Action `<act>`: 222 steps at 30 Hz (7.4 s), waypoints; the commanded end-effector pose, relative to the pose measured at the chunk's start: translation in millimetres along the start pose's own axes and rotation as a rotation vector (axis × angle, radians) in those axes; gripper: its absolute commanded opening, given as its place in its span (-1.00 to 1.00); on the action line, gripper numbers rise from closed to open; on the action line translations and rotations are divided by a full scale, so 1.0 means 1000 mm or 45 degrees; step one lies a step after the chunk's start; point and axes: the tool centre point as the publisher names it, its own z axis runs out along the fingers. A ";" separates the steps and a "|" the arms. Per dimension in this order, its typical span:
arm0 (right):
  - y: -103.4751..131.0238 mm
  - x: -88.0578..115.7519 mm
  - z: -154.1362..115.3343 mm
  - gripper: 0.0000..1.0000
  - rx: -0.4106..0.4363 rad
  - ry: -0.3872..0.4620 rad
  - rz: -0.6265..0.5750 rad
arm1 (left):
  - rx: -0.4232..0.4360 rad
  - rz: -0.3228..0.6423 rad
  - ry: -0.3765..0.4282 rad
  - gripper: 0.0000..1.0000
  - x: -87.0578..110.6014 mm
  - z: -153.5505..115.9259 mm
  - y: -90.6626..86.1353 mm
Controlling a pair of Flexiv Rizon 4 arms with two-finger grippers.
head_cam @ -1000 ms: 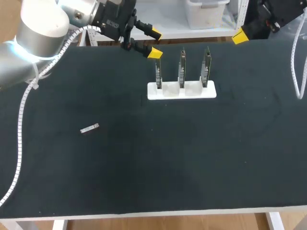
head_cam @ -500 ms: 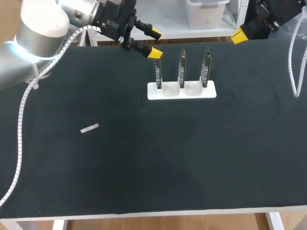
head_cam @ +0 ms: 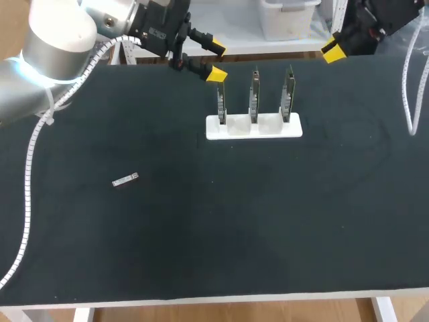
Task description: Pick up the optical module with the left hand, and insert it into the network port with the right hand.
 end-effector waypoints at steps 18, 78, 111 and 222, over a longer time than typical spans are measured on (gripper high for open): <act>0.003 0.000 0.000 1.00 0.010 -0.001 -0.001 | 0.002 0.001 0.002 1.00 0.000 0.000 0.001; 0.003 0.000 0.000 1.00 0.010 -0.001 -0.001 | -0.359 -0.341 0.318 1.00 0.068 -0.087 -0.071; 0.003 0.000 0.000 1.00 0.010 -0.001 -0.001 | -0.388 -0.531 1.021 1.00 0.210 -0.135 -0.149; 0.003 0.000 0.000 1.00 0.010 -0.001 -0.001 | -0.328 -0.609 1.242 -1.00 0.287 -0.095 -0.148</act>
